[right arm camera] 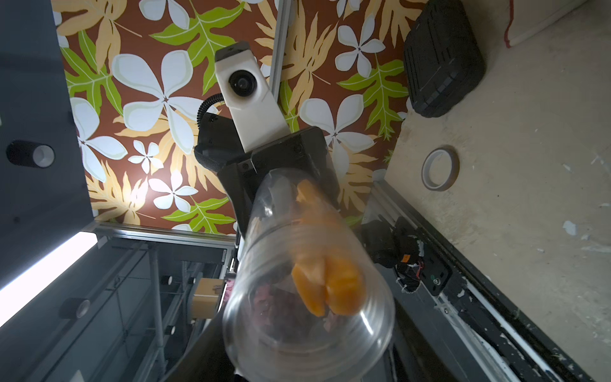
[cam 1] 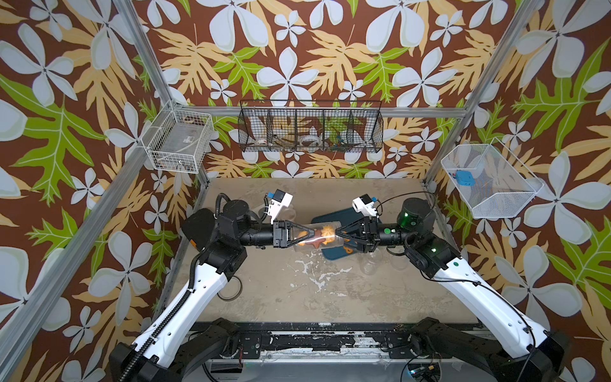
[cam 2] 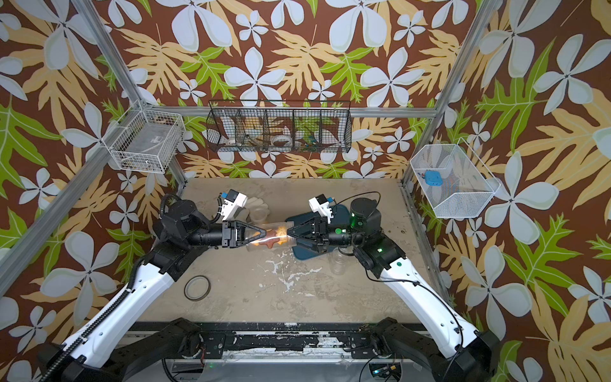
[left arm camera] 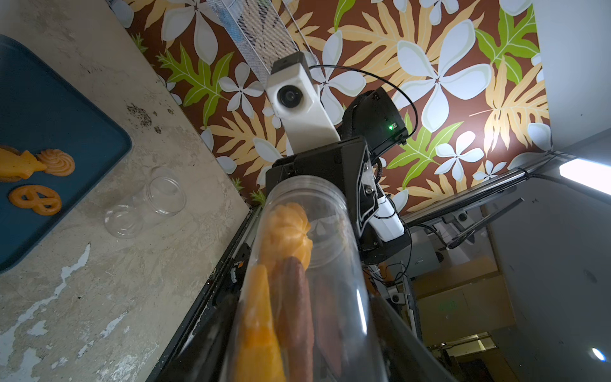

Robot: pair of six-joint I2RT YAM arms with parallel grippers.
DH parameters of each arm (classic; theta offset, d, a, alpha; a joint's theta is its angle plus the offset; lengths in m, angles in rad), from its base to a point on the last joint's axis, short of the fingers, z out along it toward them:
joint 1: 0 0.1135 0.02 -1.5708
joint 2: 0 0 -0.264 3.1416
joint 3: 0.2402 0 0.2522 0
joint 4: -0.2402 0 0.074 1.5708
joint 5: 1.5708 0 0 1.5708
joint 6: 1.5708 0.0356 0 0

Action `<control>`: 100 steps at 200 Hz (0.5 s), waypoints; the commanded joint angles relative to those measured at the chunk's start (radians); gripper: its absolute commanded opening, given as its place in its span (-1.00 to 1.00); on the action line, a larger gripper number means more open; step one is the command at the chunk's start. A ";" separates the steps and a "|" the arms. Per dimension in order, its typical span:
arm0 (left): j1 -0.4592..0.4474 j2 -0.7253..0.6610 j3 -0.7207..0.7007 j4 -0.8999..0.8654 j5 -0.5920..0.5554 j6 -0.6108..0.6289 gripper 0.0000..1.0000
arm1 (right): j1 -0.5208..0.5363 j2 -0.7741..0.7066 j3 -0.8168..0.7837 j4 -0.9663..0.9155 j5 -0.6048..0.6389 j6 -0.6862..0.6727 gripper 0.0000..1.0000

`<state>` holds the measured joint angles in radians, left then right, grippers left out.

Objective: Pour the cookies out of the jar
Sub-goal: Unscrew the lid from the jar.

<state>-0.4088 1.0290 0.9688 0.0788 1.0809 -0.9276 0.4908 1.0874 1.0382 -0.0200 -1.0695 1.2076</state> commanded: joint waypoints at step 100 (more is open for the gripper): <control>0.005 0.023 -0.172 0.389 0.135 -0.446 0.08 | 0.000 -0.056 0.024 -0.053 0.197 -0.714 0.01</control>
<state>-0.4068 1.0435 0.8047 0.4545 1.1168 -1.2938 0.4927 1.0679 1.0611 -0.1326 -1.0149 0.6952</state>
